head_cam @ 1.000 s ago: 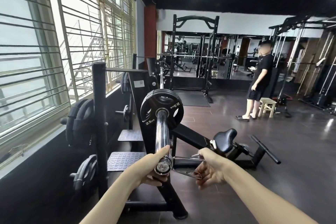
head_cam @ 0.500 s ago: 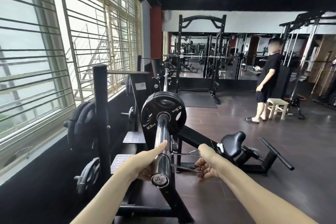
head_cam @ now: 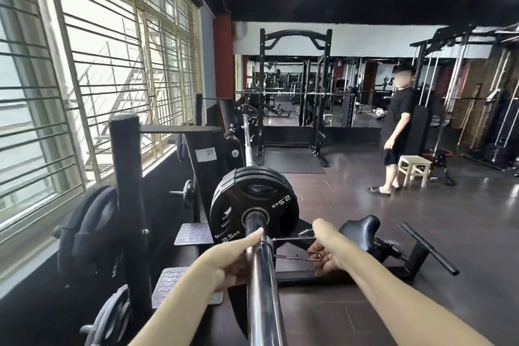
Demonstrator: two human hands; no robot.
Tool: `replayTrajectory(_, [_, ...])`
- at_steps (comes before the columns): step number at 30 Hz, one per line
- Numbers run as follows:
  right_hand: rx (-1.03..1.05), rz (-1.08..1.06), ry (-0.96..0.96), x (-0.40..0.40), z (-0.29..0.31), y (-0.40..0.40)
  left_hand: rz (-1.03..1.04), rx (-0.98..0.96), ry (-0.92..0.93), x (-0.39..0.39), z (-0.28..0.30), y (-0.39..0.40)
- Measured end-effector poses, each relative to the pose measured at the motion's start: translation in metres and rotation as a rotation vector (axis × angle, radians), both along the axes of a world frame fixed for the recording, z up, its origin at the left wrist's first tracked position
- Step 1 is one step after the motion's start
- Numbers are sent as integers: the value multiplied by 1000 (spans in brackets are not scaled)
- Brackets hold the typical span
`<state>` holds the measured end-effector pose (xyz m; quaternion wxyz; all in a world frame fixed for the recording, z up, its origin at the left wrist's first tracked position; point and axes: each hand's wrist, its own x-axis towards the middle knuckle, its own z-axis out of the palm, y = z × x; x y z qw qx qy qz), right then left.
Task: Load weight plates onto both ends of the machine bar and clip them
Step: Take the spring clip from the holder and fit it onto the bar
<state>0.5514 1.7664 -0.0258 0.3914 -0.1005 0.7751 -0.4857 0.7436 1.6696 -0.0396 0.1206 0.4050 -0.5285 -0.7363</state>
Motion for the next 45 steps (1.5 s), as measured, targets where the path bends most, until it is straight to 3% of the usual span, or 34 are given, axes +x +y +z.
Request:
replayTrajectory(12, [115,114,163,-34,25,-69,93,189,111,-41,5,-72])
replayTrajectory(22, [153,196,129,-38,28,-63,55,-36,-70,-45,-3,-65])
replayTrajectory(27, [113,229,82,-43,21,-64,34,85,-9,-46,5,-67])
replayTrajectory(33, [67,200,49,-54,7,-76,33,230,92,-51,0,-71])
replayTrajectory(38, [49,135,-32,-61,1,-81,64,249,104,-53,1,-73])
replayTrajectory(45, [34,77,36,-55,-3,-80,118,195,137,-52,1,-57])
